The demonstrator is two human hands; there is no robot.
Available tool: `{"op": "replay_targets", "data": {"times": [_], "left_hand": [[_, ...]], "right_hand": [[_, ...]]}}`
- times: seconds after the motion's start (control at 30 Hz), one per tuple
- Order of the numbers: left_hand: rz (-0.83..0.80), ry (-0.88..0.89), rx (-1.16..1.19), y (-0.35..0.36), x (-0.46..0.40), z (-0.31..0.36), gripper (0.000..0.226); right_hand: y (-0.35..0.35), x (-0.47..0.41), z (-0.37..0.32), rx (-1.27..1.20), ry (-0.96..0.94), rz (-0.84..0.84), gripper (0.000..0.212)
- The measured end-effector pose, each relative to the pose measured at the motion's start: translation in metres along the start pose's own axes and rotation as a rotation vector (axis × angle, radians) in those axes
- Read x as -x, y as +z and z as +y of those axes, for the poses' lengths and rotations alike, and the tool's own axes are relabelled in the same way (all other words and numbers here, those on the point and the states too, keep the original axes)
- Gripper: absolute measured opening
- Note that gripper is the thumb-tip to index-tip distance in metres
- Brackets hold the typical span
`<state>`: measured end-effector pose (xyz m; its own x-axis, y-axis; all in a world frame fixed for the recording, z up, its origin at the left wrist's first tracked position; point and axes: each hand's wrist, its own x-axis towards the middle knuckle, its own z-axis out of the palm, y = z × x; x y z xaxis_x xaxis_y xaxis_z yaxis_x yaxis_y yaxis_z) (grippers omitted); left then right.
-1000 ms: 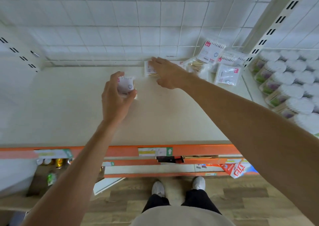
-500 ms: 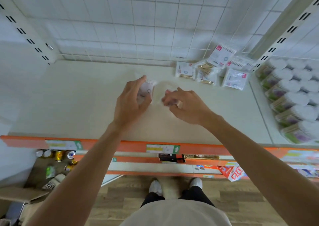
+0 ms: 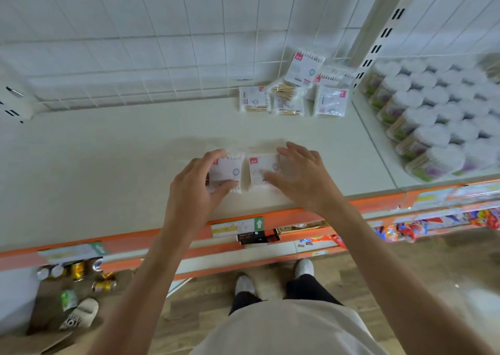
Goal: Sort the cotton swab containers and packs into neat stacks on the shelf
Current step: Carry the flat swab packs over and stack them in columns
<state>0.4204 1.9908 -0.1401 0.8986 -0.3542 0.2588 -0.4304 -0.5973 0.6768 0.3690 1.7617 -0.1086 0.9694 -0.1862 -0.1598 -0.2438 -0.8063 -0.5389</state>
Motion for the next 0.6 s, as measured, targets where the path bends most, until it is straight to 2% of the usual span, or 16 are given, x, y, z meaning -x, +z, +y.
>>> {"op": "replay_targets", "data": {"times": [0.2,0.3,0.4,0.5,0.6], "left_hand": [[-0.005,-0.034,0.148,0.002,0.012,-0.002,0.06],[-0.028,-0.073,0.189,0.002,0.017,0.0,0.062],[-0.035,-0.107,0.212,0.002,0.018,0.007,0.062],[-0.027,-0.154,0.237,-0.001,0.018,0.019,0.06],[-0.01,-0.152,0.25,0.003,0.02,0.045,0.053]], "right_hand": [[0.012,-0.002,0.002,-0.076,-0.008,0.04,0.058],[0.019,-0.003,0.008,-0.183,-0.07,0.063,0.051],[0.017,-0.002,0.008,-0.326,-0.117,0.064,0.053],[0.014,0.004,0.011,-0.363,-0.169,0.041,0.06],[0.0,0.019,0.024,-0.4,-0.202,0.107,0.049]]}}
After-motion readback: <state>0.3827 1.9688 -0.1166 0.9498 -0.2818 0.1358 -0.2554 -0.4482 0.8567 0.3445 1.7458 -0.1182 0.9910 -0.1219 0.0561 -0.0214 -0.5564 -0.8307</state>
